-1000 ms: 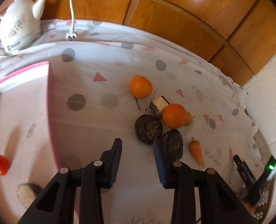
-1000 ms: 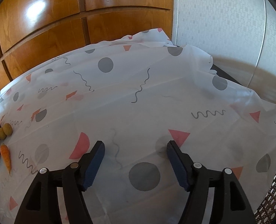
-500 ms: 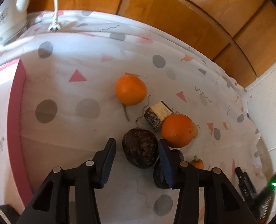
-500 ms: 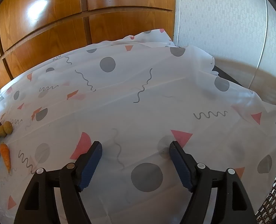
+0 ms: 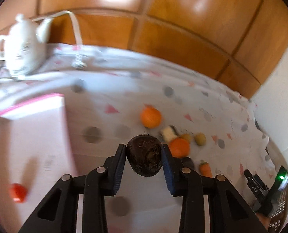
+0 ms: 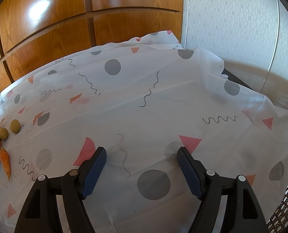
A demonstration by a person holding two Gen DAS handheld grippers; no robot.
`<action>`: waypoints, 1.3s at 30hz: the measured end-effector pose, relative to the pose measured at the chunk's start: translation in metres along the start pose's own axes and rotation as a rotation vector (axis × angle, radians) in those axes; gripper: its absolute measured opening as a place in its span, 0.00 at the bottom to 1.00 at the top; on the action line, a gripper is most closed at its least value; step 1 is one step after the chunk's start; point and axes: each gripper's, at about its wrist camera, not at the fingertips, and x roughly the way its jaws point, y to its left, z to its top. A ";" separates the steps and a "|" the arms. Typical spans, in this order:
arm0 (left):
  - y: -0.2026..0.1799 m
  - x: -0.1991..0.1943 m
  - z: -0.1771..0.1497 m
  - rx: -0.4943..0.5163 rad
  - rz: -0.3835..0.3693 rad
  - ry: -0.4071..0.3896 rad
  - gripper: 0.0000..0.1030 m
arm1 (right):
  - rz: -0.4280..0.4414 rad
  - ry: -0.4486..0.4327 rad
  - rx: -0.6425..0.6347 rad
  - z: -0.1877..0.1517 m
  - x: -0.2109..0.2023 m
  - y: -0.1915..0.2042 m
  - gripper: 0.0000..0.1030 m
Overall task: Organize fruits
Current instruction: 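Carry the dark tea cake with the left gripper into the tray and release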
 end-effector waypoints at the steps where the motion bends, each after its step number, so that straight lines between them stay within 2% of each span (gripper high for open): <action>1: 0.013 -0.009 0.003 -0.025 0.020 -0.014 0.36 | 0.000 0.000 -0.001 0.000 0.000 0.000 0.75; 4: 0.048 -0.026 0.006 -0.080 0.096 -0.049 0.36 | 0.001 0.000 -0.002 0.001 0.000 0.000 0.75; 9: 0.096 -0.025 0.001 -0.178 0.200 -0.043 0.36 | 0.001 0.000 -0.002 0.000 0.000 0.000 0.75; 13: 0.121 -0.020 -0.010 -0.231 0.234 -0.019 0.36 | 0.001 0.000 -0.001 0.000 0.000 0.001 0.75; 26: 0.132 -0.008 -0.022 -0.251 0.276 -0.004 0.36 | -0.001 -0.001 -0.006 0.001 0.000 0.001 0.75; 32: 0.125 -0.010 -0.024 -0.217 0.293 -0.013 0.36 | -0.002 -0.001 -0.005 0.001 0.000 0.001 0.75; 39: 0.124 -0.015 -0.029 -0.223 0.298 -0.021 0.39 | -0.002 -0.002 -0.005 0.000 0.000 0.001 0.75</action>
